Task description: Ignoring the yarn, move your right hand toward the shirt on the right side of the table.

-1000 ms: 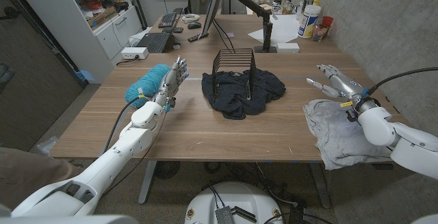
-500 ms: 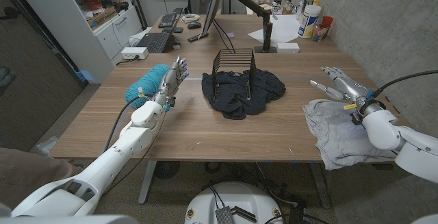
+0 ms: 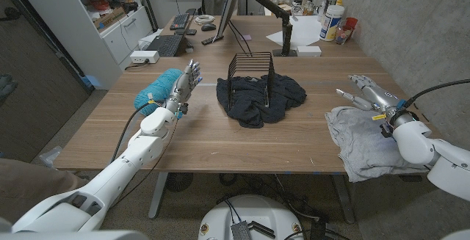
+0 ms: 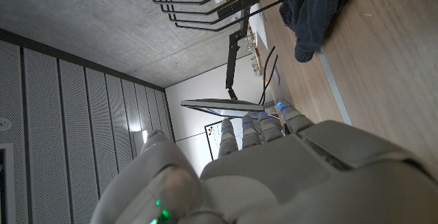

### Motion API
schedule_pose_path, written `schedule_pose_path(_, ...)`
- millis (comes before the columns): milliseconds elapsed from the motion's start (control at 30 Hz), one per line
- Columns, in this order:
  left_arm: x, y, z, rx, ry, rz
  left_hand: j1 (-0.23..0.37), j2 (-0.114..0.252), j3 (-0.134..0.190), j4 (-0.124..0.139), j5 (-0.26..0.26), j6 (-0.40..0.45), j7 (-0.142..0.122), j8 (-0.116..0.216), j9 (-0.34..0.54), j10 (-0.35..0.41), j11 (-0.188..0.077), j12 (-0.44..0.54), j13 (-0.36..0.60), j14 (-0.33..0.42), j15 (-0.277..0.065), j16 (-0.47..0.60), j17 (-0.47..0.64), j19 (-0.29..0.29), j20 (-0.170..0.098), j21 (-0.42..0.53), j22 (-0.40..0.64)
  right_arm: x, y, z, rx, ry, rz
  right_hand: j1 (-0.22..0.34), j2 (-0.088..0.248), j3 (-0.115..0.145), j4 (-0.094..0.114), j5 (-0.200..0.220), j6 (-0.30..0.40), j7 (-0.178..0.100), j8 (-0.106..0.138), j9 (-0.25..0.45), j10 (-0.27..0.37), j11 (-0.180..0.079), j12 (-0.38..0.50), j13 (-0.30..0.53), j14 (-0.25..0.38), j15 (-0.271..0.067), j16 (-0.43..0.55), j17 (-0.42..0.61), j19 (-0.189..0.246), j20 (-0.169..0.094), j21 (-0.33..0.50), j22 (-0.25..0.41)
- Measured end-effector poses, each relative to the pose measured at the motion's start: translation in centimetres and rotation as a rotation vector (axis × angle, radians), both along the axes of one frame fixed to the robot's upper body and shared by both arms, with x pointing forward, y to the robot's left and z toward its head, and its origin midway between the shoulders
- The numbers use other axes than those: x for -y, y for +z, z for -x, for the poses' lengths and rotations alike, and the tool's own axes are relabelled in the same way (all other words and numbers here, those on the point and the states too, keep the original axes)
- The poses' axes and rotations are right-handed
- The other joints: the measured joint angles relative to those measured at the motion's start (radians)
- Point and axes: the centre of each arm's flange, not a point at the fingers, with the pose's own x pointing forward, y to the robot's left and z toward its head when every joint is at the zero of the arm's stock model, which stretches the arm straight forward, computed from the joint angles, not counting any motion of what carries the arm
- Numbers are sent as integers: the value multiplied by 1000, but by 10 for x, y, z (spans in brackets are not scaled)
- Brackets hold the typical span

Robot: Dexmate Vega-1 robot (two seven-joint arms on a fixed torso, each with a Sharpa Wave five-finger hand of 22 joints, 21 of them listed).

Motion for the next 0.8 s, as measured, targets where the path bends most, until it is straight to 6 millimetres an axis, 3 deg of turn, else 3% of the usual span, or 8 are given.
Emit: schedule_pose_path(800, -1, -4, 1, 1, 13, 16, 0, 0, 0, 0, 0, -10, 0, -5, 0, 0, 0, 0, 0, -3, -3, 0, 0, 0, 0, 0, 0, 8, -13, 13, -35, -44, -2, 0, 0, -4, -4, -3, -4, -4, 0, 0, 0, 0, 0, 0, 0, 0, 0, 0, -12, 5, 0, 0)
